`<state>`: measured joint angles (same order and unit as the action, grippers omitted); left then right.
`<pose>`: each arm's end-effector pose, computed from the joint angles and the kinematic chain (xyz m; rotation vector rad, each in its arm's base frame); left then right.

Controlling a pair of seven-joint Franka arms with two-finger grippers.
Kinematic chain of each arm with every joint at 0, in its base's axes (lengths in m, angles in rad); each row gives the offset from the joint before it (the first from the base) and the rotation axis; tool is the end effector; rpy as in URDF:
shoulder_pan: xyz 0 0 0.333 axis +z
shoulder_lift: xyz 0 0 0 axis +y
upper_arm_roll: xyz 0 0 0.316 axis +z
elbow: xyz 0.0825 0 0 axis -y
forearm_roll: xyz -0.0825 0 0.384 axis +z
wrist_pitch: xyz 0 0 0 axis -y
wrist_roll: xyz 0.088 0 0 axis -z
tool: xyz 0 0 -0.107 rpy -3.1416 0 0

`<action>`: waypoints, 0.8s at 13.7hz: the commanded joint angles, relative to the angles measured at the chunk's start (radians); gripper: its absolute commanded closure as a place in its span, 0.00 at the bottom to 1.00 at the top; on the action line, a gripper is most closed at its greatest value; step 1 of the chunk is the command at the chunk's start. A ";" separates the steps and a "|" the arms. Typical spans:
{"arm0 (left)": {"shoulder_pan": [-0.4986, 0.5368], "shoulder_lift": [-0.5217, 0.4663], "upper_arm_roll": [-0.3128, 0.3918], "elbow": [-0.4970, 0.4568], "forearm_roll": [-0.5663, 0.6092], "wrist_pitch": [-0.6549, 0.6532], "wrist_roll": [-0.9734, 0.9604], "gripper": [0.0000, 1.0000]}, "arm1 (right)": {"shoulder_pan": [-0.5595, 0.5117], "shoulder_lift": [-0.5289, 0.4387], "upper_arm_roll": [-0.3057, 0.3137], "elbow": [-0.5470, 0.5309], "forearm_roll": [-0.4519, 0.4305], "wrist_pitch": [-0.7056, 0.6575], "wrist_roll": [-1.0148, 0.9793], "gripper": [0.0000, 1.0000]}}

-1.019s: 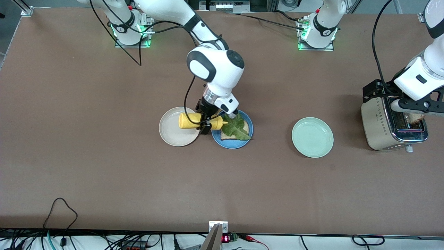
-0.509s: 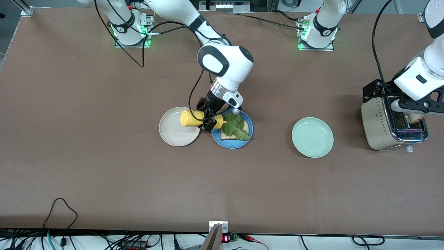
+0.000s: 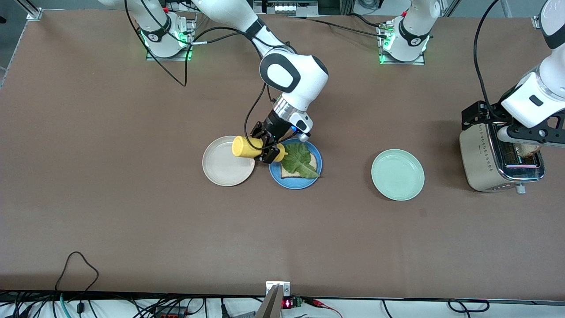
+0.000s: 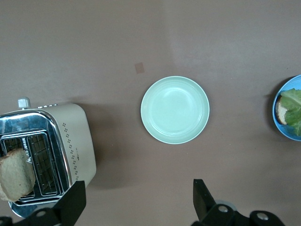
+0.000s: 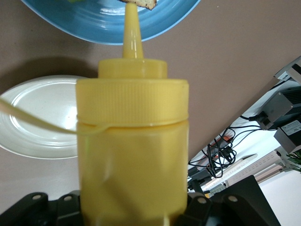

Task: Make sandwich in blue plate with both arms
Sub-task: 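Tilt the mustard bottle over the lettuce with the right gripper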

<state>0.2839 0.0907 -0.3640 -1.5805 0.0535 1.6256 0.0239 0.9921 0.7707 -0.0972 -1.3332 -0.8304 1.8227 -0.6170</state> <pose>0.5820 -0.0326 0.5762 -3.1143 0.1672 0.0608 0.4862 0.5355 0.2797 1.3476 1.8277 -0.1741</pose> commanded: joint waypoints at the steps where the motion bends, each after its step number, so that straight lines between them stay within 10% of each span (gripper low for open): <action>1: 0.020 -0.002 0.005 0.005 -0.034 -0.039 0.019 0.00 | 0.020 0.021 -0.015 0.045 -0.024 -0.036 0.007 1.00; 11: 0.207 0.201 0.005 0.046 0.155 -0.133 0.111 0.00 | -0.136 -0.074 -0.033 0.095 0.298 -0.033 -0.127 1.00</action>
<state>0.4500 0.2355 -0.3502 -1.5824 0.1381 1.5047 0.0554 0.9001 0.7471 -0.1439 -1.2405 -0.6046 1.8124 -0.6859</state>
